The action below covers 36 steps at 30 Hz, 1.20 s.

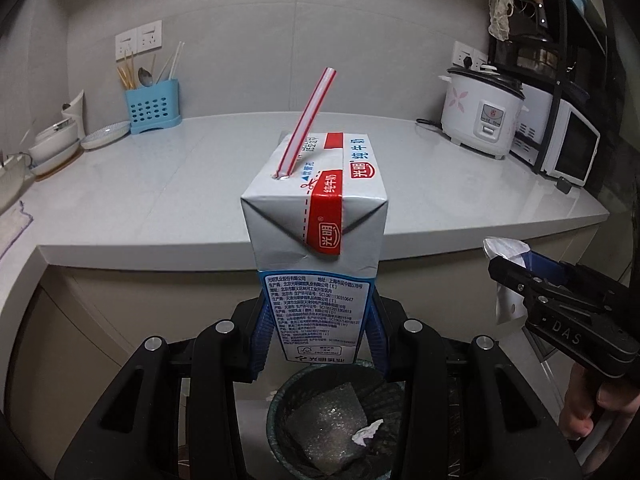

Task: Collect trash
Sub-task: 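Carry the milk carton and plastic bag down over the wastebasket with both tools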

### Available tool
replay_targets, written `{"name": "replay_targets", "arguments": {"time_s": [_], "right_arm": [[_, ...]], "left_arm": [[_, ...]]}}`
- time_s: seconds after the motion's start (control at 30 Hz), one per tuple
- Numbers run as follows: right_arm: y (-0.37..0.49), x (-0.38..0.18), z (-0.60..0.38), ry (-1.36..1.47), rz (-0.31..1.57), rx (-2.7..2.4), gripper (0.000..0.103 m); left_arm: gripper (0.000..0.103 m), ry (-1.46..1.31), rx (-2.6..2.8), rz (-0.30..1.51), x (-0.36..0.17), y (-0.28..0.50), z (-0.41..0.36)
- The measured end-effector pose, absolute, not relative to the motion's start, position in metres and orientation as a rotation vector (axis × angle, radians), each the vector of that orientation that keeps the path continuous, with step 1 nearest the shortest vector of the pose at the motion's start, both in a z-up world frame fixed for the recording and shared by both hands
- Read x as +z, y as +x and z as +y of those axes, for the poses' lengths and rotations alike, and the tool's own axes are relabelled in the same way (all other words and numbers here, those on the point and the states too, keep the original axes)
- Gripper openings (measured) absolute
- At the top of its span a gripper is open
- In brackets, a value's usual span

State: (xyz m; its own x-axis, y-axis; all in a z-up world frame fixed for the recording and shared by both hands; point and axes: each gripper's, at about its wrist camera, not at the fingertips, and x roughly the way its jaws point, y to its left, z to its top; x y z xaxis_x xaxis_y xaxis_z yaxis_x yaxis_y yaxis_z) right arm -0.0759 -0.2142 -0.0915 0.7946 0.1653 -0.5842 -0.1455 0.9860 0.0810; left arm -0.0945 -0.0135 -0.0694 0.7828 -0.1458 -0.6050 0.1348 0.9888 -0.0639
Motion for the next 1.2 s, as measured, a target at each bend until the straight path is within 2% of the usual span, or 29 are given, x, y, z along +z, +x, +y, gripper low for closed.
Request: {"name": "replay_targets", "arguments": {"time_s": [0.53, 0.9, 1.2], "right_arm": [[-0.111, -0.180, -0.195, 0.011, 0.681, 0.181, 0.047], [-0.087, -0.273, -0.175, -0.008, 0.839, 0.189, 0.047], [-0.066, -0.341, -0.155, -0.023, 1.040, 0.222, 0.050]], "left_arm": [[0.039, -0.083, -0.188, 0.777, -0.177, -0.133, -0.007], [0.039, -0.098, -0.154, 0.906, -0.270, -0.111, -0.006], [0.039, -0.113, -0.131, 1.021, -0.316, -0.101, 0.002]]}}
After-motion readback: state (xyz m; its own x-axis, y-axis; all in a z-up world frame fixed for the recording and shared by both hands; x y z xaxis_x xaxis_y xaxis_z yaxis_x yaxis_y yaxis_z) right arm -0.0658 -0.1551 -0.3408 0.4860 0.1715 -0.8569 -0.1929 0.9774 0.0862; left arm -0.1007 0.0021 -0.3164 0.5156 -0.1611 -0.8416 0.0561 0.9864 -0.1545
